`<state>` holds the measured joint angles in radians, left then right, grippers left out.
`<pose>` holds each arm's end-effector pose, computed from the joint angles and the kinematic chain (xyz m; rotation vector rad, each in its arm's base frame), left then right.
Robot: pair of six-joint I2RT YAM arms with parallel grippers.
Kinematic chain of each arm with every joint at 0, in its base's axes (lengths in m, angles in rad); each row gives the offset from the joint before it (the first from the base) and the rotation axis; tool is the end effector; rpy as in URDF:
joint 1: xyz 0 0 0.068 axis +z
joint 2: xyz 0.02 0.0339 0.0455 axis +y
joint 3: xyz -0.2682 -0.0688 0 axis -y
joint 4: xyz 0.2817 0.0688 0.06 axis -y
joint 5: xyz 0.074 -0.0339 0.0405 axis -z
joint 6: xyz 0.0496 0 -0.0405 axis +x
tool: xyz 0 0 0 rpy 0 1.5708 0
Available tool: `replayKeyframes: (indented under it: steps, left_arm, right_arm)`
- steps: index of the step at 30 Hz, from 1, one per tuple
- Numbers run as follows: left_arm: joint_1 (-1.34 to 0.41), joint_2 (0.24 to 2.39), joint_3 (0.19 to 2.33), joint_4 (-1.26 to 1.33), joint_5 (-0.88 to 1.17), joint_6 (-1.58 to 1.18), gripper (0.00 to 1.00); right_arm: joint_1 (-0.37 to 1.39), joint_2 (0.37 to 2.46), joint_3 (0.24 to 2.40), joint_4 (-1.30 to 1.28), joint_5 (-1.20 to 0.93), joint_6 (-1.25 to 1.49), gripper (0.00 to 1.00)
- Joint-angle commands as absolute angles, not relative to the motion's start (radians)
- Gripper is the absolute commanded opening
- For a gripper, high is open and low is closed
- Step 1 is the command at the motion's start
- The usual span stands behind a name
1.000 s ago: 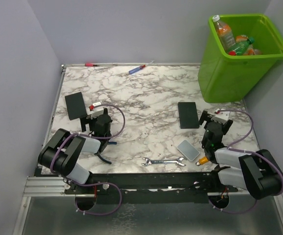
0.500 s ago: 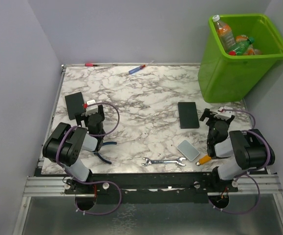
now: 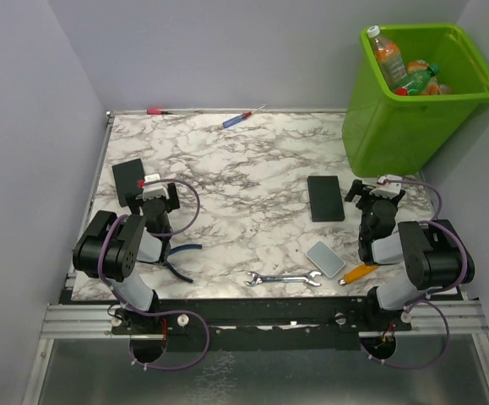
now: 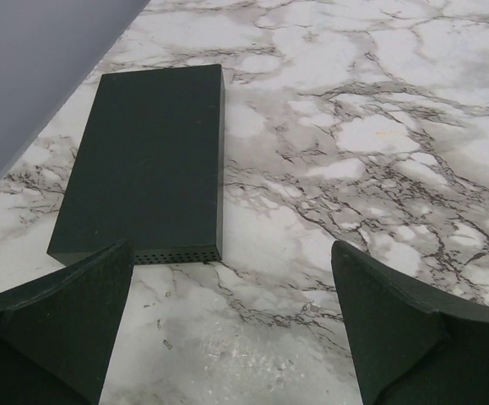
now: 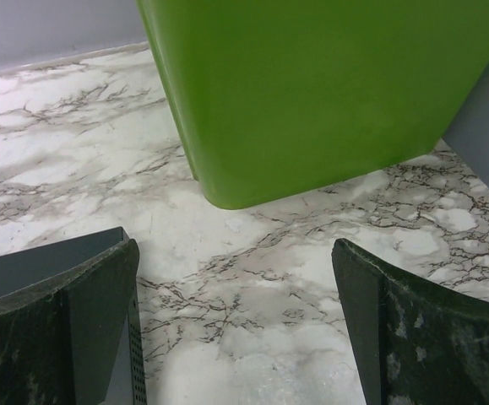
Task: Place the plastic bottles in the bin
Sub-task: Reset both arms
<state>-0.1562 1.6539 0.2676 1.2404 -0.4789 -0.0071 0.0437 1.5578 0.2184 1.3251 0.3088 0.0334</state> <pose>0.2700 -0.0194 0.0977 -0.2271 1.6934 0.2890 0.2612 -0.0037 0.1195 0.2327 1.5703 -0.1844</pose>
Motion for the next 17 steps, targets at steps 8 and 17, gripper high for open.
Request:
replayKeyframes:
  steps: [8,17]
  left_arm:
    - [-0.150,1.655,0.272,1.276,-0.433,-0.034,0.99]
    - [-0.150,1.657,0.273,1.274,-0.429,-0.034,0.99]
  right_arm:
    - [0.036,1.554,0.221,1.307,0.290,0.038,1.00]
    - [0.036,1.554,0.221,1.307,0.289,0.038,1.00]
